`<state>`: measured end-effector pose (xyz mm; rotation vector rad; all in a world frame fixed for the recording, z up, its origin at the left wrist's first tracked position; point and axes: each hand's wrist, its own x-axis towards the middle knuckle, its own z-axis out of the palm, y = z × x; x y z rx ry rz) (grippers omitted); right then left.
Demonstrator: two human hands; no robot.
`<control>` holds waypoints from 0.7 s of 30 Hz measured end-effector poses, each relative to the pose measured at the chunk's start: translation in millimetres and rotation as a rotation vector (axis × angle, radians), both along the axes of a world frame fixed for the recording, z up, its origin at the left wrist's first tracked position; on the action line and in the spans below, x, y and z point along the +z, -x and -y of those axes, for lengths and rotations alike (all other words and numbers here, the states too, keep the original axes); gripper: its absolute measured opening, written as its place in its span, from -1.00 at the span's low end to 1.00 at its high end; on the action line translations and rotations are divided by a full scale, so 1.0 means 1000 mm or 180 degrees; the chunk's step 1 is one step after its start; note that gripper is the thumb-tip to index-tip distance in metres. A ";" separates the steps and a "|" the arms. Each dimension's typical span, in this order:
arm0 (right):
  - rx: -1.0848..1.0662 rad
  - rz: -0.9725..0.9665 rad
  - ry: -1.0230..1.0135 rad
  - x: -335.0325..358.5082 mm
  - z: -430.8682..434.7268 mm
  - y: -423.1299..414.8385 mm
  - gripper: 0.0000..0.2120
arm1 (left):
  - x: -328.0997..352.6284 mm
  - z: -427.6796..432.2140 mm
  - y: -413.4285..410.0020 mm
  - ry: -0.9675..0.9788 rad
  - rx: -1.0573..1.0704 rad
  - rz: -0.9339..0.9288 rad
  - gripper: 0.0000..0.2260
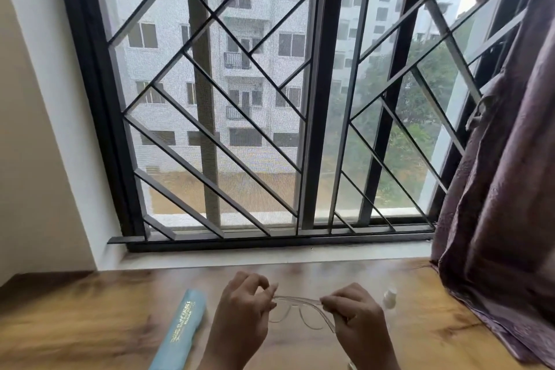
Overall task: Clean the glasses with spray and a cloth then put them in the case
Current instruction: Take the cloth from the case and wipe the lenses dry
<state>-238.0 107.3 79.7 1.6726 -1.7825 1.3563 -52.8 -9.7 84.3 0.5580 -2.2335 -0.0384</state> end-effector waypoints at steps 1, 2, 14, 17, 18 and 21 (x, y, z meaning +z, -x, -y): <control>0.0001 -0.0101 0.0010 0.001 0.000 -0.002 -0.75 | 0.001 -0.003 0.002 0.0014 -0.0046 0.0006 -0.82; 0.0010 -0.0200 0.0019 0.003 0.001 -0.004 -0.75 | 0.002 -0.008 0.004 0.0079 -0.0085 0.0016 -0.82; 0.0723 0.1912 0.0319 0.037 -0.006 -0.035 -0.77 | -0.008 -0.028 0.024 -0.1382 0.0381 -0.1620 -0.95; 0.0431 0.2184 -0.0267 0.029 -0.004 -0.030 -0.67 | -0.004 -0.030 0.034 -0.3700 0.0426 -0.2842 -0.81; 0.0421 0.2137 -0.0554 0.026 -0.005 -0.030 -0.64 | -0.003 -0.031 0.036 -0.4398 0.0236 -0.3288 -0.83; 0.0455 0.2192 -0.1135 0.011 -0.005 -0.029 -0.42 | 0.005 -0.038 0.038 -0.5370 -0.0170 -0.3911 -0.85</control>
